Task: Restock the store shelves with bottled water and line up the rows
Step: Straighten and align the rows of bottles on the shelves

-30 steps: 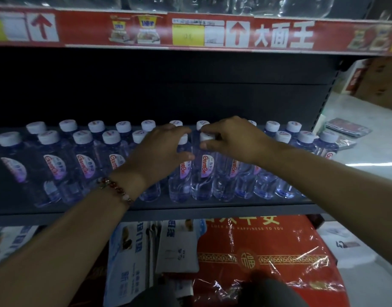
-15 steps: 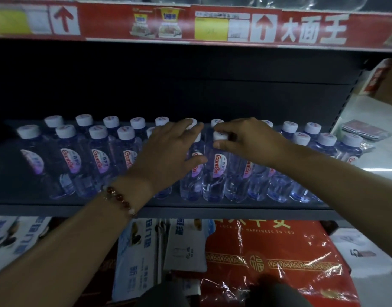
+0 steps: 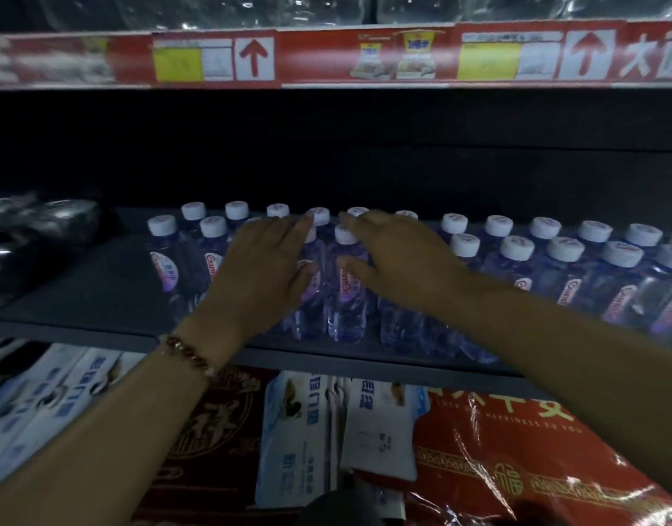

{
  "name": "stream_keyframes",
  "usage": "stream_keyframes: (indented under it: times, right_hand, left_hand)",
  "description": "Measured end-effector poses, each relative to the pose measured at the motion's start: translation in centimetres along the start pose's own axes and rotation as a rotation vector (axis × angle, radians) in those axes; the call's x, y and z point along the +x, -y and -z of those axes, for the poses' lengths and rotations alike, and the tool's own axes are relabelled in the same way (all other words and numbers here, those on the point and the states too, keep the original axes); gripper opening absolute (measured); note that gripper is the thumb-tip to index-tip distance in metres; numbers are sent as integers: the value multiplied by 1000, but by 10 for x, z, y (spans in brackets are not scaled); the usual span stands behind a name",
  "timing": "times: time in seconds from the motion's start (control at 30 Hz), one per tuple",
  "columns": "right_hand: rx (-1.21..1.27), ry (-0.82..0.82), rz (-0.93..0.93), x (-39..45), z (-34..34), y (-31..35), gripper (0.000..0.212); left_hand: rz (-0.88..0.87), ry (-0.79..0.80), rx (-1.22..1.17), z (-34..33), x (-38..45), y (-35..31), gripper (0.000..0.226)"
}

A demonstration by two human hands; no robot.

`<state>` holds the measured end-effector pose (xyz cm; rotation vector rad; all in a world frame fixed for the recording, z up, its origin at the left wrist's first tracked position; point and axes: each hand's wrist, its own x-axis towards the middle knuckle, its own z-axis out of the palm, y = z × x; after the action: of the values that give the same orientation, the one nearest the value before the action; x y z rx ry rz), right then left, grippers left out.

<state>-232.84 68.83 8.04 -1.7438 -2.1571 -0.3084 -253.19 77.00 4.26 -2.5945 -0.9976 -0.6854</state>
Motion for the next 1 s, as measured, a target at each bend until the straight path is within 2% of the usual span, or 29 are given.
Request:
stream_keyframes:
  times: [0.07,0.2,0.3,0.4,0.57,0.9,1.0]
  right_hand:
    - [30,31,-60,10,1,3,58]
    - [96,60,-53,19,2,-1,29]
    - [103,75,-62,19,9,-4,24]
    - [93,87,-38,16,15,-4,26]
    - [62,41,-42,11,15,-8,27]
    - [56,70,-63,14,16,-8,36]
    - [96,-14,6,17,12,-2,46]
  left_hand:
    - [-35,-8,2,2,6,5,69]
    - [-53,-26,-84,1,9,10,70]
    - [-30,-82,-157,0,10,9,68]
    - [-23,-133,-195,0,9,6,65]
    - [-44,-132,-218,-4,8,4,63]
    - [-96,-169,-149,-11,1,6,74]
    - [-26,-196,-181,-8,-9,17,83]
